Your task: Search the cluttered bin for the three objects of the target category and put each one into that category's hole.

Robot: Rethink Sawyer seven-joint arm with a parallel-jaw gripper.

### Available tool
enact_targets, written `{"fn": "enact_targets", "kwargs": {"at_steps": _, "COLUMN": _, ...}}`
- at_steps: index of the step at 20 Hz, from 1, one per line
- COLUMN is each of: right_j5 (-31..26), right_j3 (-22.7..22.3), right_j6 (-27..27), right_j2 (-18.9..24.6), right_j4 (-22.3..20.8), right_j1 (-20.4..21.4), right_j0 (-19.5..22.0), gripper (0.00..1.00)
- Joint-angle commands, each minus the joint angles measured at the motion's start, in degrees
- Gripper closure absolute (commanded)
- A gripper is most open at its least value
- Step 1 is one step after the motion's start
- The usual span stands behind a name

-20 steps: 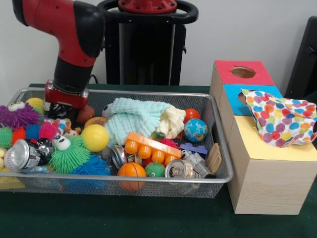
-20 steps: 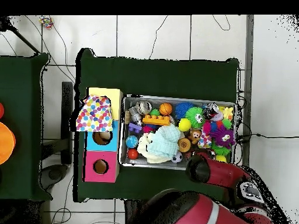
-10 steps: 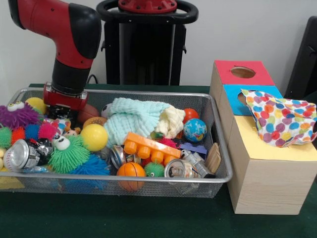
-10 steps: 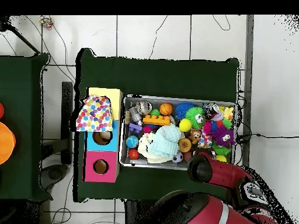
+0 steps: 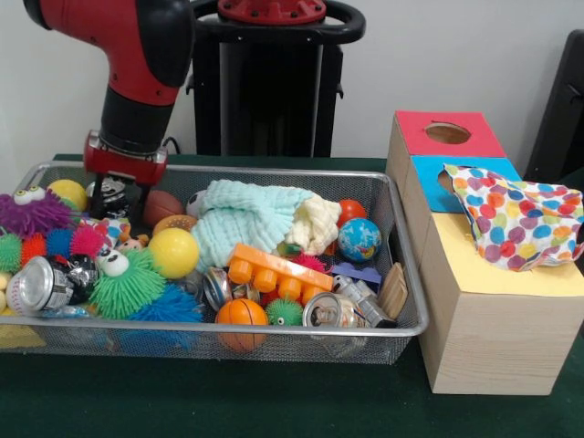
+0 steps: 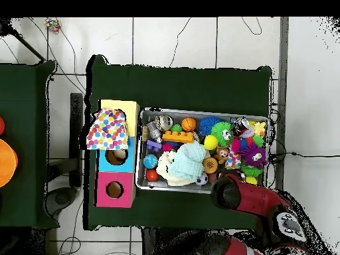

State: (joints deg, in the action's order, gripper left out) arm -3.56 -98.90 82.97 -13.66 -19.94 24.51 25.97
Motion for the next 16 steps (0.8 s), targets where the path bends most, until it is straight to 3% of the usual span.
{"fn": "enact_targets", "kwargs": {"at_steps": 1, "right_j5": -10.08, "right_j3": -2.62, "right_j6": 6.86, "right_j2": 5.87, "right_j4": 3.05, "right_j1": 6.73, "right_j0": 0.66, "gripper": 0.00}}
{"fn": "enact_targets", "kwargs": {"at_steps": 10, "right_j5": -15.96, "right_j3": -0.04, "right_j6": 5.02, "right_j2": 8.06, "right_j4": 3.37, "right_j1": 9.36, "right_j0": 1.46, "gripper": 0.00}}
{"fn": "enact_targets", "kwargs": {"at_steps": 16, "right_j5": -18.02, "right_j3": 4.40, "right_j6": 6.95, "right_j2": 5.57, "right_j4": 3.64, "right_j1": 6.65, "right_j0": -2.07, "gripper": 0.00}}
